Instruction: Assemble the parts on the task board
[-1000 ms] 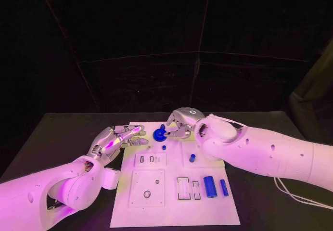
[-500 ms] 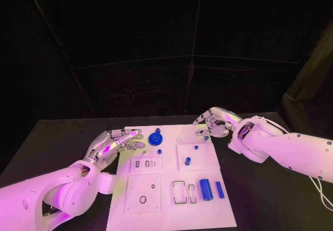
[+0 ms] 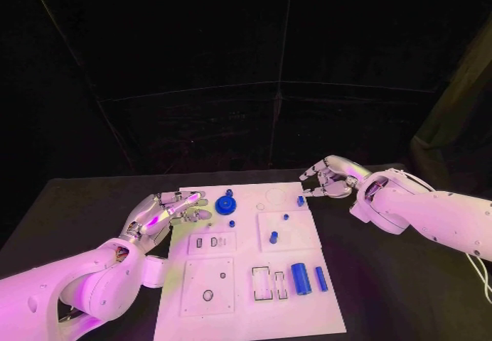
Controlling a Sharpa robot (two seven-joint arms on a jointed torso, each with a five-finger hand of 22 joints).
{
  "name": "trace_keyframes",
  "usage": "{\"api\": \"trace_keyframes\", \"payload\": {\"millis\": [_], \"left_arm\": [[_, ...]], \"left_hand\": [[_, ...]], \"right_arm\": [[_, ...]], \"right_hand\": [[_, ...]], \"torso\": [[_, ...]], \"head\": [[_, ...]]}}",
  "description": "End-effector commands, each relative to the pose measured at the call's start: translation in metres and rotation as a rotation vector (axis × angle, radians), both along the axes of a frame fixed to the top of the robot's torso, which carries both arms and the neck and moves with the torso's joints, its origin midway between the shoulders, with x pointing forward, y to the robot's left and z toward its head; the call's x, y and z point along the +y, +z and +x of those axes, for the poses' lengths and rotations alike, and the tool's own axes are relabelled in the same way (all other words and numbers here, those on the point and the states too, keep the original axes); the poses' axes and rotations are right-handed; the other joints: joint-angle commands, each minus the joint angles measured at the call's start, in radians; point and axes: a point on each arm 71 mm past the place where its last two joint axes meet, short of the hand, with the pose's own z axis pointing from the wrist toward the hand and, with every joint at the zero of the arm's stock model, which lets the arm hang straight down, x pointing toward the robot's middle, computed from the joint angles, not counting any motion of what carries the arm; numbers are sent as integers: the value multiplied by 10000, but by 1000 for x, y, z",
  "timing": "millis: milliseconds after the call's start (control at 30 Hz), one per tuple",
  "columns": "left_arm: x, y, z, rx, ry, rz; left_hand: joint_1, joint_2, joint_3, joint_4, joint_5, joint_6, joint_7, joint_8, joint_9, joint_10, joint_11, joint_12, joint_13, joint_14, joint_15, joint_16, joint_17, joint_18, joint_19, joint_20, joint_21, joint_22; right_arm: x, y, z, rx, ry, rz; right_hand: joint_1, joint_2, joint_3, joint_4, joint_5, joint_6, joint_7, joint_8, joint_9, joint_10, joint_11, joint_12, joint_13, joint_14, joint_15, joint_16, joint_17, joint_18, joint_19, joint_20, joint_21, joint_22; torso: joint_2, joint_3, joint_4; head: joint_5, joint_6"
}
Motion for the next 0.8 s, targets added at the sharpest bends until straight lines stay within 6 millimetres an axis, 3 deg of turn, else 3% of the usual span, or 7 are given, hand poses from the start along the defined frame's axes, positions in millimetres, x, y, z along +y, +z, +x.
{"api": "trace_keyframes", "payload": {"millis": [33,167,367,800], "left_arm": [[-2,1,0,-37,-184,-93],[-2,1,0,-35,-183,-91],[-1,0,1,-32,-143,-69],[-1,0,1,-32,-133,-63]], "left_hand": [[107,-32,-4,-66,64,-34,127,14,14,2,-30,9,-2,31,-24,-57,14,148,47,24,-47,-16],[116,-26,4,-75,64,-34,127,15,13,2,-31,9,-3,33,-25,-60,15,148,49,23,-48,-18],[116,-26,4,-75,64,-34,127,15,13,2,-31,9,-3,33,-25,-60,15,148,49,23,-48,-18],[127,-17,16,-86,64,-35,128,14,12,3,-31,9,-3,35,-26,-64,17,148,52,22,-49,-20]], "right_arm": [[-1,-3,2,176,206,-83],[-2,-7,2,323,248,-172],[-1,-13,2,465,324,-311],[3,-23,1,619,343,-539]], "right_hand": [[7,17,-86,-3,61,-89,3,-48,-10,16,68,-8,-24,631,83,12,677,16,42,14,5,-6],[1,16,-125,-8,69,-143,18,-47,-11,-3,81,-35,-45,626,95,-1,659,20,30,27,-4,-22],[-21,23,-157,2,76,-147,33,-32,-5,20,95,13,-4,630,105,11,680,20,29,37,-6,-24],[-84,71,-253,28,99,-64,53,29,27,68,116,96,61,640,129,35,725,13,61,65,10,16]], "torso": [[-3,-15,10],[-5,-33,24],[-5,-31,-4],[-9,-29,12]], "head": [[-1,-22],[-5,-71],[12,-115],[3,-165]]}}
